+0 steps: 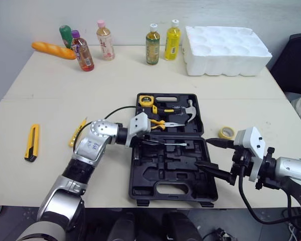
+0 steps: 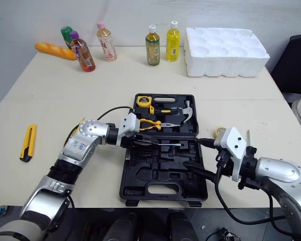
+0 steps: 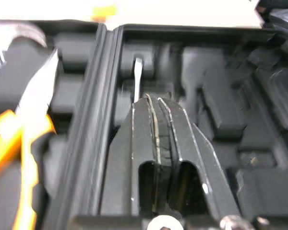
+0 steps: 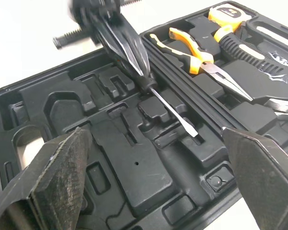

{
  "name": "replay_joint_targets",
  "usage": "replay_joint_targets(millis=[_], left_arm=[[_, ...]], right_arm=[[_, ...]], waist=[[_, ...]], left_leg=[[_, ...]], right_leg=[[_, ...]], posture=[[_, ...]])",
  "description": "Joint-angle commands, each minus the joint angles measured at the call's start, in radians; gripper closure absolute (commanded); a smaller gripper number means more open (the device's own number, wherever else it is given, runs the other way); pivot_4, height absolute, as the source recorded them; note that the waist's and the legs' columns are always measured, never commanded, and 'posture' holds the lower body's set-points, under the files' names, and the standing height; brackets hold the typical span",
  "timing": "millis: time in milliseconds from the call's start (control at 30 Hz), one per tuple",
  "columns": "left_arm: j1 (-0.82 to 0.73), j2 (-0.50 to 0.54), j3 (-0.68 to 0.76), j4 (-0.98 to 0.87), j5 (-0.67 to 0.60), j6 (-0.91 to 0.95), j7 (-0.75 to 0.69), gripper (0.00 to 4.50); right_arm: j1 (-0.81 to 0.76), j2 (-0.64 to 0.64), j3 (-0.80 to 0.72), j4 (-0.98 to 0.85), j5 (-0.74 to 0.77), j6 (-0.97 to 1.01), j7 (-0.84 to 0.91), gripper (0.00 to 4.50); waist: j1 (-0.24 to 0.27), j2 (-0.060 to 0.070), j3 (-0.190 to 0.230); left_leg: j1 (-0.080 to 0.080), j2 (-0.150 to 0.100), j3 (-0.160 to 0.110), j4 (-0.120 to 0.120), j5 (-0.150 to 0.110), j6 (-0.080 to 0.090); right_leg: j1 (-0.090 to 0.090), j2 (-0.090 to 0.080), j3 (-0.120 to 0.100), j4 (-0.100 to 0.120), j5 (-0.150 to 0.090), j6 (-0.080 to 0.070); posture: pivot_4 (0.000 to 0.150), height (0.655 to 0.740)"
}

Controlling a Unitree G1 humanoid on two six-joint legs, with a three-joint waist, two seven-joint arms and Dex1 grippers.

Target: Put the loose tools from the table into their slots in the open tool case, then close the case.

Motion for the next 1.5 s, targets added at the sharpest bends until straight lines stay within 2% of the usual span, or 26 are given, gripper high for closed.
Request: replay_joint_targets(millis=[33,267,433,667,767,867,933,1000,1033,1067,1100,1200,1367,1500], left_arm=[[-0.017,-0.012,0.005,0.008,0.020,-0.030,0.030,4.46],[-0.020,-0.014,-0.014,0.062,0.073,-0.064,0.055,4.46],[0.003,0.029,-0.089,0.061,0.131,-0.068,0.001,4.46],[0.003,0.045,-0.172,0.145,0.269,0.028,0.112,4.46],[0.016,0.044,-0.181,0.121,0.255,0.028,0.101,4.46],[0.024,0.039,-0.163,0.098,0.229,0.024,0.098,4.46],[0.024,0.036,-0.131,0.082,0.201,0.017,0.102,4.46],[0.032,0.038,-0.060,0.027,0.121,0.020,0.081,4.46],[0.048,0.045,0.011,-0.033,0.041,0.054,0.070,4.46],[0.069,0.056,0.069,-0.087,-0.025,0.085,0.059,3.86],[0.101,0.079,0.127,-0.143,-0.082,0.116,0.050,3.60],[0.225,0.155,0.276,-0.293,-0.194,0.191,0.061,2.36],[0.554,0.279,0.594,-0.393,-0.281,0.280,0.134,0.04],[0.828,0.312,0.882,-0.387,-0.309,0.290,0.164,0.04]], right_arm=[[-0.005,0.002,-0.003,-0.014,0.015,-0.004,0.004,0.00],[-0.010,0.001,0.005,-0.009,0.014,-0.005,0.005,0.00],[-0.009,0.001,0.006,-0.008,0.014,-0.004,0.006,0.00],[-0.015,0.018,-0.011,0.002,0.026,0.010,-0.031,0.00],[-0.010,0.026,-0.024,-0.009,0.045,0.021,-0.045,0.00],[0.013,0.023,-0.022,-0.016,0.037,0.015,-0.048,0.00],[0.019,0.022,-0.022,-0.014,0.033,0.011,-0.050,0.00],[0.023,0.024,-0.034,-0.005,0.037,0.011,-0.055,0.00],[0.032,0.023,-0.050,0.004,0.036,0.008,-0.053,0.00],[0.042,0.020,-0.065,0.011,0.033,0.005,-0.050,0.00],[0.055,0.016,-0.086,0.021,0.029,0.002,-0.044,0.00],[0.107,-0.005,-0.172,0.048,0.031,0.003,-0.010,0.00],[0.230,-0.036,-0.387,0.146,0.038,0.027,0.071,0.00],[0.336,-0.066,-0.526,0.277,-0.027,-0.002,0.150,0.00]], waist=[[0.001,0.000,0.000],[0.000,0.000,0.000],[-0.001,0.000,-0.001],[0.000,-0.006,-0.018],[-0.006,-0.006,-0.020],[-0.007,-0.007,-0.020],[-0.007,-0.007,-0.021],[-0.008,-0.006,-0.020],[-0.010,-0.007,-0.019],[-0.011,-0.007,-0.019],[-0.013,-0.007,-0.019],[-0.010,-0.007,-0.018],[-0.005,-0.004,-0.017],[-0.004,-0.005,-0.016]], left_leg=[[0.000,0.000,0.000,0.000,0.000,0.000],[0.000,0.000,0.000,0.000,0.000,0.000],[0.001,0.000,0.000,0.000,0.000,0.000],[0.007,0.000,0.000,0.000,-0.001,0.001],[0.034,0.000,-0.001,-0.008,-0.007,0.011],[0.050,0.000,0.000,-0.018,-0.008,0.012],[0.052,0.001,-0.001,-0.020,-0.008,0.012],[0.051,0.001,-0.001,-0.021,-0.008,0.011],[0.050,0.001,0.000,-0.021,-0.007,0.010],[0.047,0.001,0.000,-0.021,-0.007,0.010],[0.042,0.001,0.000,-0.020,-0.006,0.008],[0.025,0.001,-0.001,-0.018,0.002,-0.004],[0.019,0.001,-0.001,-0.019,0.002,-0.002],[0.020,0.001,-0.001,-0.019,-0.003,0.008]], right_leg=[[0.000,0.000,0.000,0.000,0.000,0.000],[0.000,0.000,0.000,0.001,0.000,0.000],[0.001,0.000,0.000,0.001,0.000,0.000],[0.006,0.000,0.000,-0.002,0.000,0.000],[0.036,-0.001,0.000,-0.015,0.000,0.001],[0.051,-0.002,0.001,-0.023,0.001,0.001],[0.053,-0.002,0.001,-0.025,0.001,0.001],[0.051,-0.002,0.001,-0.025,0.001,0.001],[0.049,-0.001,0.001,-0.024,0.001,0.001],[0.046,-0.001,0.001,-0.024,0.001,0.001],[0.041,-0.001,0.001,-0.022,0.001,0.001],[0.020,0.000,0.000,-0.015,0.001,0.001],[0.017,-0.001,0.000,-0.017,0.001,0.001],[0.018,-0.001,0.000,-0.019,0.001,0.001]], posture=[[0.150,0.7400],[0.150,0.7400],[0.150,0.7400],[0.150,0.7400],[0.150,0.7400],[0.150,0.7400],[0.150,0.7400],[0.150,0.7400],[0.150,0.7400],[0.150,0.7400],[0.150,0.7400],[0.150,0.7400],[0.150,0.7400],[0.150,0.7400]])
